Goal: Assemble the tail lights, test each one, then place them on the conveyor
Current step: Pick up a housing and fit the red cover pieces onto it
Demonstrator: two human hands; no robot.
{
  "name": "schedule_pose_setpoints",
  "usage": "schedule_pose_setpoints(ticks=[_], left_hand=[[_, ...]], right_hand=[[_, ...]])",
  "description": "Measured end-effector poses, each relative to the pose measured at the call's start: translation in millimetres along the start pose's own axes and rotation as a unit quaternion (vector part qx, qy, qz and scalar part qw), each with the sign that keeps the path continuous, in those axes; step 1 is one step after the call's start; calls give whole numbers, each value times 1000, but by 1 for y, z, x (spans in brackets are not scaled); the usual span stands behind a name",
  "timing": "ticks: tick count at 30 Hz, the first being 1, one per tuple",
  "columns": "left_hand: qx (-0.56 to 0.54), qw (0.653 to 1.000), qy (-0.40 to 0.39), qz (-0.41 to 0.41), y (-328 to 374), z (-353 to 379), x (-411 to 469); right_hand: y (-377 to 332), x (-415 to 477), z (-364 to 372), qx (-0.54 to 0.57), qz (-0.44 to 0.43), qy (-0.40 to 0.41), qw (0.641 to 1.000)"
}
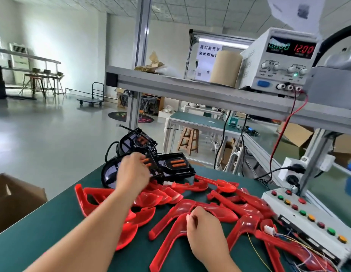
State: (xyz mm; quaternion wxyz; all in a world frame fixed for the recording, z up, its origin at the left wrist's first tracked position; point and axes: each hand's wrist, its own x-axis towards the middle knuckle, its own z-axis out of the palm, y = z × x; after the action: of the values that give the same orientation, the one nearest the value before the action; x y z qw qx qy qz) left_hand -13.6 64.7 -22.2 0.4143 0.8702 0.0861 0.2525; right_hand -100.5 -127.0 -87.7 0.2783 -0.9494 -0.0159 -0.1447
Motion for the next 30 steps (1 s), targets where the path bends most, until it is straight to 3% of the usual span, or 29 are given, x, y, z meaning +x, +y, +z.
schedule_pose_setpoints(ticks=[4,8,11,17,24,30], left_hand=[[36,989,45,-138,-42,-12,36],[65,974,-1,-216,-71,-17,62],[90,973,-56,-205,-73,-18,72],[47,983,-50,-172,-71,-15,82],[-52,991,-18,-125,-44,-22,87],[-219,964,-42,-143,-4,-26,61]], right_hand=[[-2,0,-1,18,4,0,1000],[-1,-1,0,18,2,5,1000],[-2,0,0,17,8,8,1000],[-3,0,0,16,12,3,1000],[-2,-1,-2,6,6,8,1000],[-6,-3,-6,-3,-15,50,999]])
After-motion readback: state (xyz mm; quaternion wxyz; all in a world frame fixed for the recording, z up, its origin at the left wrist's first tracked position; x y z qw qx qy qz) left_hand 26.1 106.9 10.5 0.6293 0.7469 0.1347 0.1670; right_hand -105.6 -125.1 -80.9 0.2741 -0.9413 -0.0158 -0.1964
